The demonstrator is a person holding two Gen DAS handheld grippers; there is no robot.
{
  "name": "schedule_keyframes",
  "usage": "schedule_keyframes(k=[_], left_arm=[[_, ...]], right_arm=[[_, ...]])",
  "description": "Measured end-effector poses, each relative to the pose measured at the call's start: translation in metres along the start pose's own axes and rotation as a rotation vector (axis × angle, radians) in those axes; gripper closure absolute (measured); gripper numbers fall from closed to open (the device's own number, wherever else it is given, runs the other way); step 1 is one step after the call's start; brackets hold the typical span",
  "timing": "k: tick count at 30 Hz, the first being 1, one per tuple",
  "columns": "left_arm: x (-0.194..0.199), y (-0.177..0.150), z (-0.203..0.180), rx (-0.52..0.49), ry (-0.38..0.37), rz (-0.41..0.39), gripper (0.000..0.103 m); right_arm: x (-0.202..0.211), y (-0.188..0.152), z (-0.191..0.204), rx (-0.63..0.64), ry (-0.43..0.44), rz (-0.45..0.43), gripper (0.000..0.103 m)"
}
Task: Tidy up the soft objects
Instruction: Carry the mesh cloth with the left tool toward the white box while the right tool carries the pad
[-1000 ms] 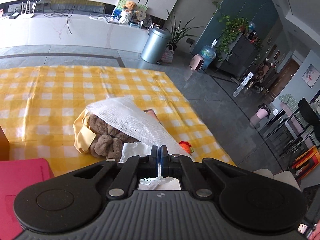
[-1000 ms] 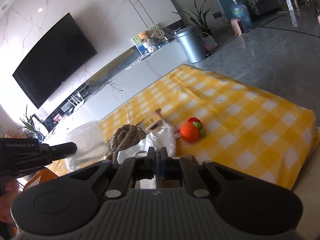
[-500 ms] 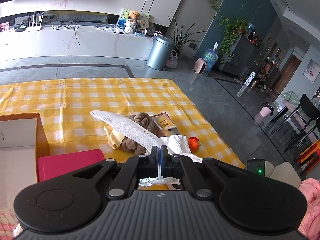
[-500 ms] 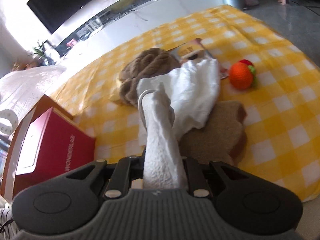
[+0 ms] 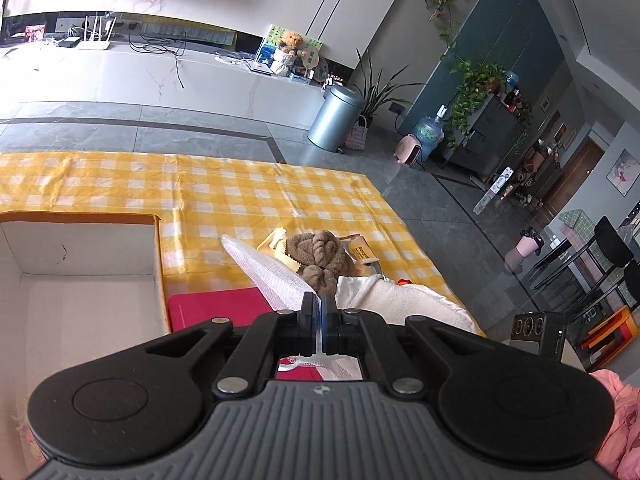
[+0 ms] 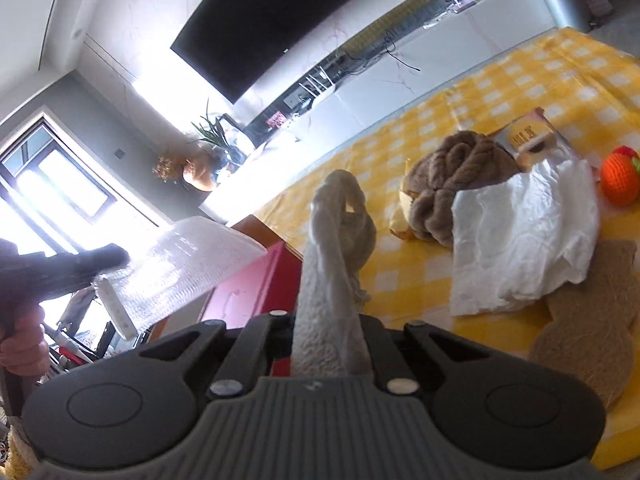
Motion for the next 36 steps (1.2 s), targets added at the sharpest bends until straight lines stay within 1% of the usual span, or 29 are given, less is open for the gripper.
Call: schedule_keyframes(k=[3,7,10,12,15,18,20,23,24,27,28,29,31,32,33,34,35,36], left_arm=[[0.014,0.003,0.006,0.013,-0.019,-0.021,0.101],[0.035,0.007,0.014,0.023,-0.033,-0.077,0.101],[0.051,0.008,0.023,0.019,-0.034,-0.119,0.101],[0.059,0.008,0.030,0.027,-0.035,-0.139,0.101],[0.064,0.004,0.045,0.064,-0.044,-0.149,0.101],[0.061,-0.003,0.062,0.099,-0.078,-0.136,0.101],[0.058,-0.006,0.069,0.105,-0.089,-0.124,0.101],[0.055,-0.010,0.078,0.108,-0.106,-0.113,0.101],[0.053,-0.013,0.079,0.102,-0.118,-0.097,0.101],[0.035,-0.027,0.074,0.063,-0.165,0.000,0.099],[0.028,-0.032,0.070,0.032,-0.158,0.036,0.087],[0.021,-0.037,0.062,-0.016,-0.140,0.071,0.071],[0.011,-0.048,0.045,-0.122,-0.105,0.112,0.059],[0.006,-0.053,0.039,-0.156,-0.107,0.127,0.056],[0.002,-0.057,0.034,-0.175,-0.117,0.145,0.047],[-0.002,-0.062,0.031,-0.181,-0.131,0.165,0.035],[-0.008,-0.065,0.027,-0.184,-0.139,0.195,0.026],[-0.013,-0.069,0.024,-0.192,-0.134,0.223,0.024]], right_arm=[[0.016,0.008,0.021,0.029,-0.001,-0.099,0.101],[0.028,0.020,0.051,0.050,0.060,-0.153,0.101],[0.034,0.026,0.082,0.091,0.078,-0.186,0.101],[0.033,0.028,0.103,0.125,0.060,-0.192,0.101],[0.020,0.027,0.119,0.170,-0.017,-0.165,0.101],[0.004,0.012,0.119,0.177,-0.078,-0.089,0.101],[-0.001,-0.001,0.117,0.179,-0.090,-0.060,0.101],[0.002,-0.007,0.122,0.177,-0.064,-0.068,0.101],[0.004,-0.008,0.124,0.178,-0.062,-0.075,0.101],[0.016,-0.013,0.128,0.166,-0.099,-0.115,0.101],[0.020,-0.014,0.126,0.150,-0.105,-0.124,0.101],[0.021,-0.015,0.121,0.127,-0.109,-0.131,0.101],[0.023,-0.018,0.110,0.077,-0.096,-0.131,0.100],[0.023,-0.021,0.103,0.052,-0.091,-0.135,0.100],[0.024,-0.023,0.099,0.038,-0.098,-0.138,0.100],[0.023,-0.026,0.096,0.032,-0.105,-0.132,0.100],[0.021,-0.027,0.093,0.028,-0.112,-0.124,0.100],[0.019,-0.028,0.091,0.024,-0.119,-0.116,0.100]])
Point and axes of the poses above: each gripper's, at about its wrist camera, not at the fingertips, and x roughly against the way its jaws point, z to its left, y to its top, the point moved 2 cm from there along -x, roughly the way its jaws point, and after that the axes turned 11 degrees about -y, right-handed, at the moved point
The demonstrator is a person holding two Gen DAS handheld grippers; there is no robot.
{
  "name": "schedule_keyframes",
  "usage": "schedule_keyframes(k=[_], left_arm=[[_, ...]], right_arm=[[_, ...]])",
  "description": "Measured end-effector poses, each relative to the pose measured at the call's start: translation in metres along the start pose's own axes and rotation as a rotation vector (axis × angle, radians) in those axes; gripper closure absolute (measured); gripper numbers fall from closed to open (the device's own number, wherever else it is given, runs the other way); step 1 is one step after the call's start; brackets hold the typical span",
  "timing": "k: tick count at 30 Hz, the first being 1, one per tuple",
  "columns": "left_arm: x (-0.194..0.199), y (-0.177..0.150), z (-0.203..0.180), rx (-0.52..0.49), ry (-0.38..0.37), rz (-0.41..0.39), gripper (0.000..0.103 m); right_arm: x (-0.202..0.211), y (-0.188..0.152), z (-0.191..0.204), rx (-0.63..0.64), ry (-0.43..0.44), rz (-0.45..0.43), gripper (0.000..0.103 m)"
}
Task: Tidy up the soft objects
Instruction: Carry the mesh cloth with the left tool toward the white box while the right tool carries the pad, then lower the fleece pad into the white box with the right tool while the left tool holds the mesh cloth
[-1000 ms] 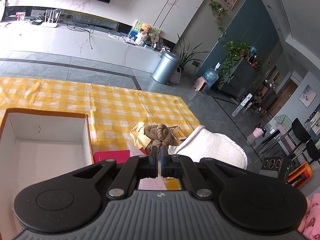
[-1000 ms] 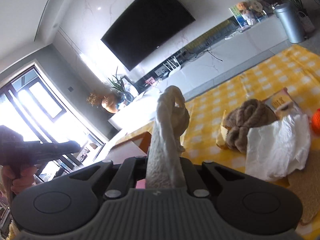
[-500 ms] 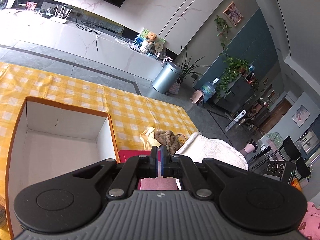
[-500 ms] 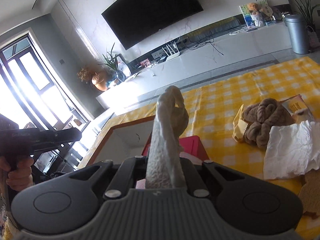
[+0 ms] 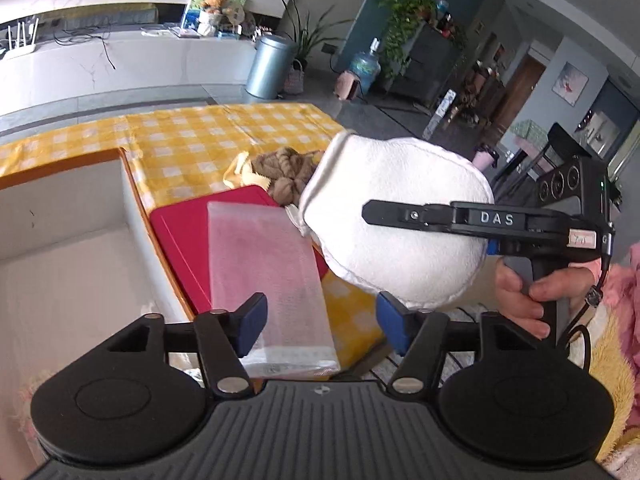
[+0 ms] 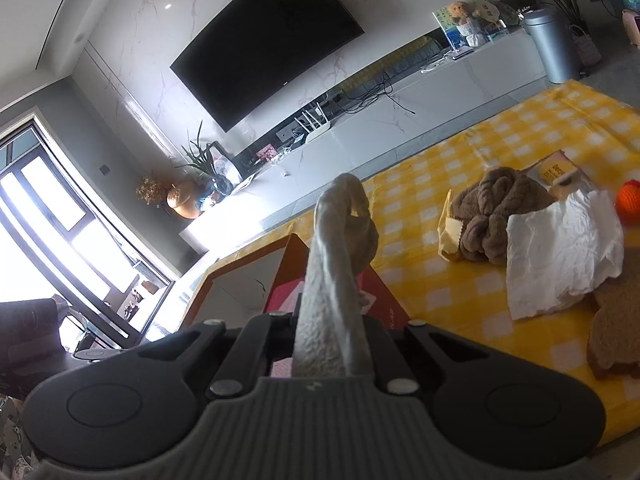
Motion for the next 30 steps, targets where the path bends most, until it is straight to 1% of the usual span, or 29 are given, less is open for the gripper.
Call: schedule_keyframes(k=[1,2,5,8,11,13,15,17,18,19,20,25,28,30], left_arm=[[-0.005,-0.002,-0.003,-0.014,0.012,0.030,0.023],[-0.011,-0.006,-0.007,-0.043,0.044,0.060,0.022],[-0.022,-0.015,-0.016,-0.118,0.181,0.063,0.017],[-0.033,-0.021,-0.022,-0.160,0.300,0.078,0.017],[-0.035,-0.025,-0.026,-0.202,0.372,0.063,0.016],[-0.034,-0.024,-0.027,-0.208,0.388,0.060,0.017],[-0.031,-0.024,-0.030,-0.212,0.383,0.064,0.028],[-0.024,-0.024,-0.029,-0.186,0.382,0.052,0.057],[-0.022,-0.020,-0.027,-0.172,0.376,0.046,0.064],[-0.019,-0.018,-0.025,-0.159,0.369,0.041,0.075],[-0.018,-0.017,-0.022,-0.150,0.374,0.037,0.082],[-0.015,-0.015,-0.023,-0.152,0.414,0.025,0.097],[-0.012,-0.015,-0.029,-0.167,0.453,0.001,0.100],[-0.007,-0.010,-0.026,-0.147,0.435,-0.027,0.101]], right_arm=[[-0.002,-0.001,-0.001,0.002,-0.006,0.009,0.100],[-0.003,-0.002,-0.002,0.007,-0.011,0.015,0.100],[-0.005,-0.004,-0.001,0.016,-0.001,0.013,0.100],[-0.005,-0.006,-0.001,0.028,0.008,0.014,0.100],[-0.003,-0.009,-0.002,0.033,0.011,0.016,0.100],[-0.004,-0.010,-0.003,0.032,0.013,0.016,0.100],[-0.005,-0.010,-0.005,0.030,0.014,0.018,0.100],[-0.005,-0.011,-0.006,0.027,0.018,0.020,0.100],[-0.006,-0.011,-0.007,0.027,0.019,0.022,0.100],[-0.006,-0.012,-0.007,0.027,0.019,0.023,0.100],[-0.006,-0.012,-0.006,0.028,0.016,0.024,0.100],[-0.007,-0.013,-0.001,0.043,0.014,0.028,0.100],[-0.009,-0.014,0.003,0.048,0.016,0.035,0.100],[-0.009,-0.014,0.005,0.053,0.009,0.035,0.100]])
Point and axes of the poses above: each gripper's, at about its wrist camera, not at the fingertips, and x roughly against the way its jaws point, z to its left, y to its top, the point moved 2 cm from there along -x, roughly the way its jaws point, and after that the axes turned 11 degrees about -y, right-handed, at the moved point
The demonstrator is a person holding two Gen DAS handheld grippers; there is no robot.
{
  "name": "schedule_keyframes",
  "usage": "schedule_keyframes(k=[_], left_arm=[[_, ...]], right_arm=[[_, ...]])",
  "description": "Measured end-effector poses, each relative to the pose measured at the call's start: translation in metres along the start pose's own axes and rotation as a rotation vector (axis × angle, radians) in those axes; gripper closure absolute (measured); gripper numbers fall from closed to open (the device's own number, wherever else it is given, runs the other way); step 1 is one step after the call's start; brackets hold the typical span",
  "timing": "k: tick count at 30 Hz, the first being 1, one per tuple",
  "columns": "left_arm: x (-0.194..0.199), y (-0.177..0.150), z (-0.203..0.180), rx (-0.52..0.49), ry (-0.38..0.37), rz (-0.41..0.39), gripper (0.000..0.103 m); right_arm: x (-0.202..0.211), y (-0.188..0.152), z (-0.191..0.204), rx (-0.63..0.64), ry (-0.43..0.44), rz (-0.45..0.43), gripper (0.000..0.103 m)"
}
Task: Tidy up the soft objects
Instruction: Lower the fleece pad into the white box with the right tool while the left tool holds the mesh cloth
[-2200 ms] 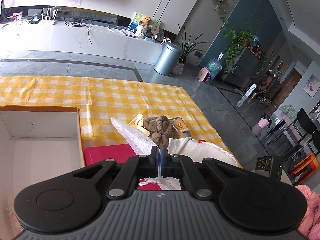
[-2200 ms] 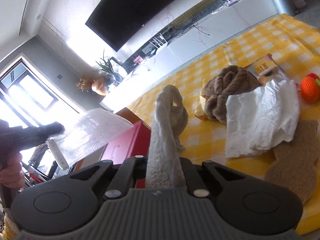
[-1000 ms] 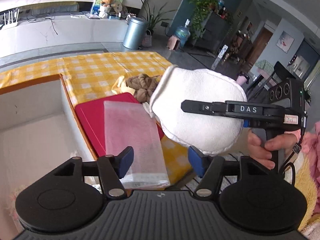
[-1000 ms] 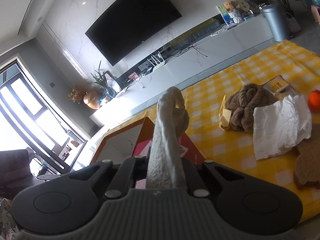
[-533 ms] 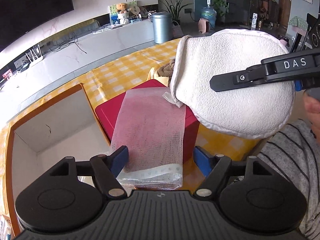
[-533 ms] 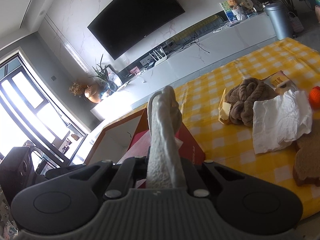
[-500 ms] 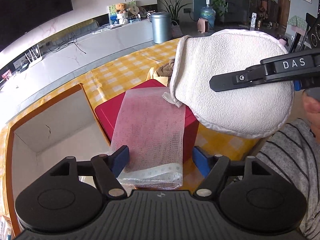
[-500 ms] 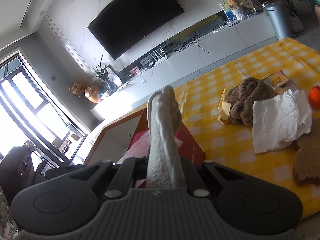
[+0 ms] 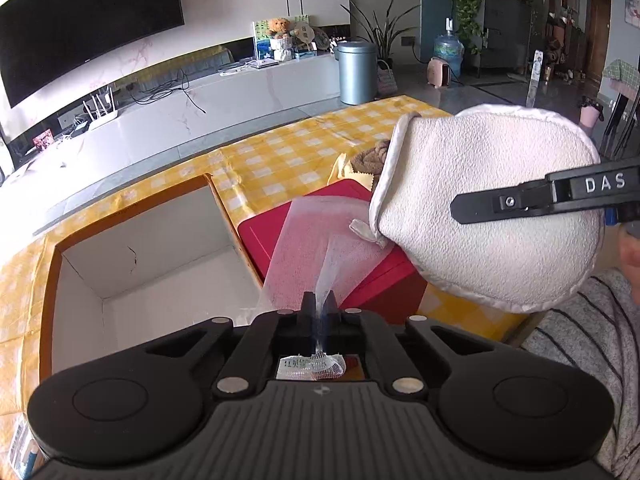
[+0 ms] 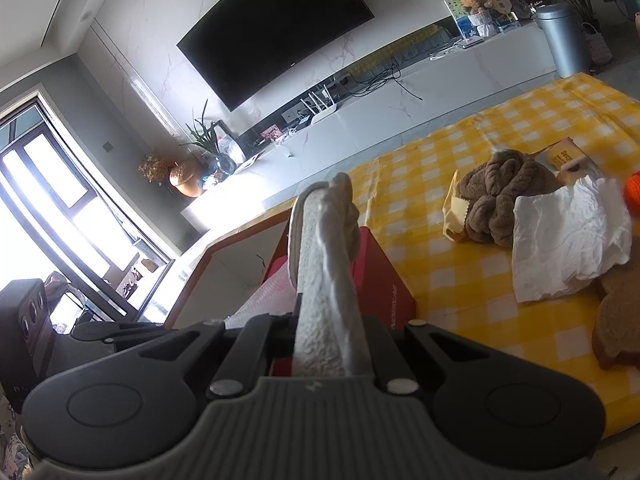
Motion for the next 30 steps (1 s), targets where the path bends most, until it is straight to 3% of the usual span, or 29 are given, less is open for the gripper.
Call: schedule_keyframes(k=[9,14,19,24,28,30], left_arm=[[0.038,0.008,0.026,0.092,-0.023,-0.110,0.101],[0.067,0.013,0.053,0.188,-0.054,-0.201,0.101],[0.097,0.014,0.086,0.258,-0.007,-0.296,0.101],[0.117,0.008,0.111,0.293,0.173,-0.363,0.101],[0.124,0.003,0.134,0.375,0.169,-0.390,0.101],[0.123,0.000,0.143,0.400,0.186,-0.390,0.101]], right_arm=[[0.012,0.011,0.024,0.022,0.032,-0.041,0.100],[0.012,0.021,0.053,-0.006,0.175,-0.040,0.100],[-0.002,0.031,0.096,0.018,0.215,-0.034,0.100],[-0.055,0.030,0.131,-0.046,0.293,0.113,0.100],[-0.106,0.021,0.162,-0.057,0.248,0.207,0.100],[-0.135,0.017,0.172,-0.120,0.260,0.273,0.100]])
Point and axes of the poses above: each gripper's, at about its wrist camera, not at the fingertips, and x roughly against the way its jaws point, z to its left, y to its top, the point moved 2 cm from there along -x, roughly the way its jaws point, and after that the axes turned 11 degrees about -y, right-handed, at the moved point
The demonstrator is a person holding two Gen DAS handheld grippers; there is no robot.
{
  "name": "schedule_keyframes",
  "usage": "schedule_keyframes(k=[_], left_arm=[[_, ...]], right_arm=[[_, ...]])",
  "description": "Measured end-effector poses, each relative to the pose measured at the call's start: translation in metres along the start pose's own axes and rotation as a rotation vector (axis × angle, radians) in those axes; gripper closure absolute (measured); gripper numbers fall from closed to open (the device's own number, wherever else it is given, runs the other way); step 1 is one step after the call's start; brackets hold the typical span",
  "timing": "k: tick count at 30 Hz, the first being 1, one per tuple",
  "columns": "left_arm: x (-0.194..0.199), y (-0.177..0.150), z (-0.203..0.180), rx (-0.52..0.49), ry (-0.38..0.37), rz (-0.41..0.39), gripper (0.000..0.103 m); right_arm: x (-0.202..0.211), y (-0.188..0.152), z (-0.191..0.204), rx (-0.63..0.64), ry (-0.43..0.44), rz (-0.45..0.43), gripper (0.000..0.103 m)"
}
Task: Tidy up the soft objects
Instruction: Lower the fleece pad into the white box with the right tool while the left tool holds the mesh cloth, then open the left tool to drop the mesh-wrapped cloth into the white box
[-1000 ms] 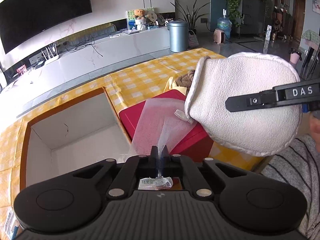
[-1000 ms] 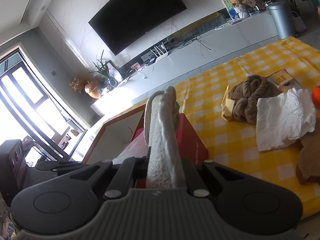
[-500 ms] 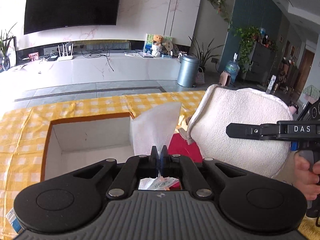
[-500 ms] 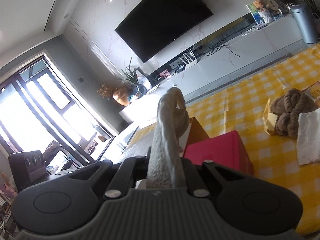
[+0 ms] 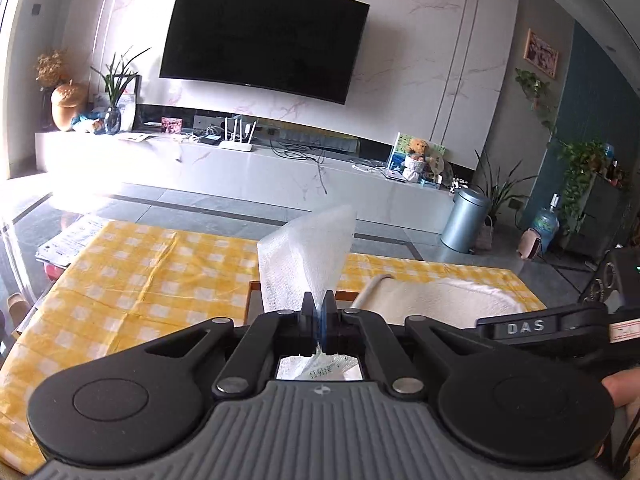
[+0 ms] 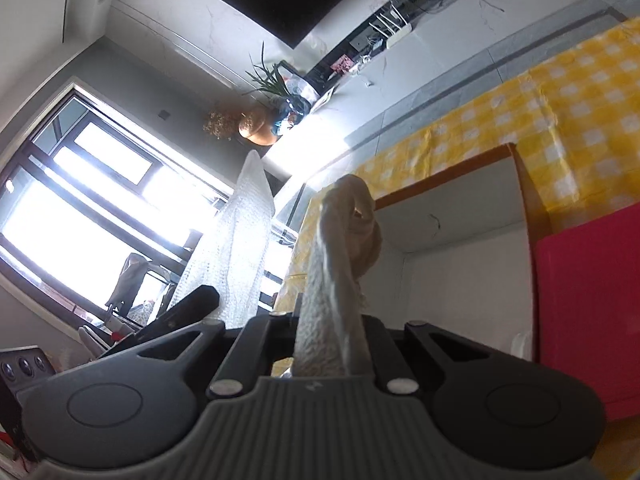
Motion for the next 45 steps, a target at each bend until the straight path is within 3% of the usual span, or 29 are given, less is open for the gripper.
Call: schedule_keyframes(k=[2,4,7,10,13,20,22,23,24,26,28,29,32,33,39,43,45], left_arm=[[-0.001,-0.002,0.009,0.016,0.019,0.003,0.101],[-0.001,-0.005,0.017,0.035,0.023,0.009,0.101],[-0.001,-0.008,0.028,0.058,0.021,0.020,0.101],[-0.002,-0.013,0.039,0.073,0.025,0.033,0.101],[-0.003,-0.017,0.048,0.098,0.024,0.047,0.101],[-0.006,-0.017,0.053,0.101,0.038,0.061,0.101],[-0.006,-0.018,0.048,0.086,0.032,0.064,0.101],[-0.007,-0.018,0.047,0.075,0.025,0.068,0.101],[-0.007,-0.018,0.046,0.069,0.021,0.070,0.101],[-0.006,-0.017,0.045,0.061,0.016,0.076,0.101],[-0.005,-0.017,0.048,0.056,0.020,0.074,0.101],[-0.005,-0.016,0.048,0.058,0.022,0.073,0.101],[-0.004,-0.015,0.051,0.069,0.025,0.067,0.101],[-0.004,-0.015,0.051,0.072,0.027,0.066,0.101],[-0.009,-0.018,0.051,0.078,0.021,0.078,0.101],[-0.014,-0.021,0.050,0.073,0.027,0.097,0.101],[-0.017,-0.024,0.049,0.098,-0.047,0.108,0.101]], right_arm=[[-0.031,0.005,-0.001,-0.078,-0.005,0.057,0.100],[-0.058,0.007,0.001,-0.104,-0.082,0.079,0.100],[-0.089,0.009,0.006,-0.081,-0.193,0.083,0.100],[-0.113,0.011,0.006,-0.086,-0.244,0.064,0.100],[-0.138,0.005,0.011,-0.025,-0.288,0.093,0.100],[-0.179,-0.018,0.006,0.159,-0.390,0.258,0.099],[-0.181,-0.021,0.010,0.238,-0.423,0.286,0.089],[-0.181,-0.022,0.011,0.272,-0.456,0.296,0.080],[-0.180,-0.022,0.010,0.291,-0.489,0.306,0.063],[-0.175,-0.021,0.010,0.314,-0.529,0.322,0.055],[-0.161,-0.019,0.015,0.339,-0.514,0.308,0.054],[-0.153,-0.018,0.019,0.360,-0.505,0.290,0.048],[-0.126,-0.017,0.033,0.478,-0.514,0.206,0.015],[-0.116,-0.019,0.038,0.531,-0.539,0.170,0.010],[-0.065,-0.026,0.059,0.832,-0.658,-0.039,0.004],[-0.042,-0.019,0.058,0.860,-0.658,-0.043,0.004],[-0.026,-0.012,0.053,0.840,-0.641,-0.070,0.004]])
Point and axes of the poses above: each gripper's, at about its wrist camera, not at the fingertips, and x roughly against the way its jaws point, z to its left, y to its top, the point moved 2 cm from there along -x, roughly the way its jaws point, and after that the axes turned 11 degrees about -y, right-handed, at the moved point
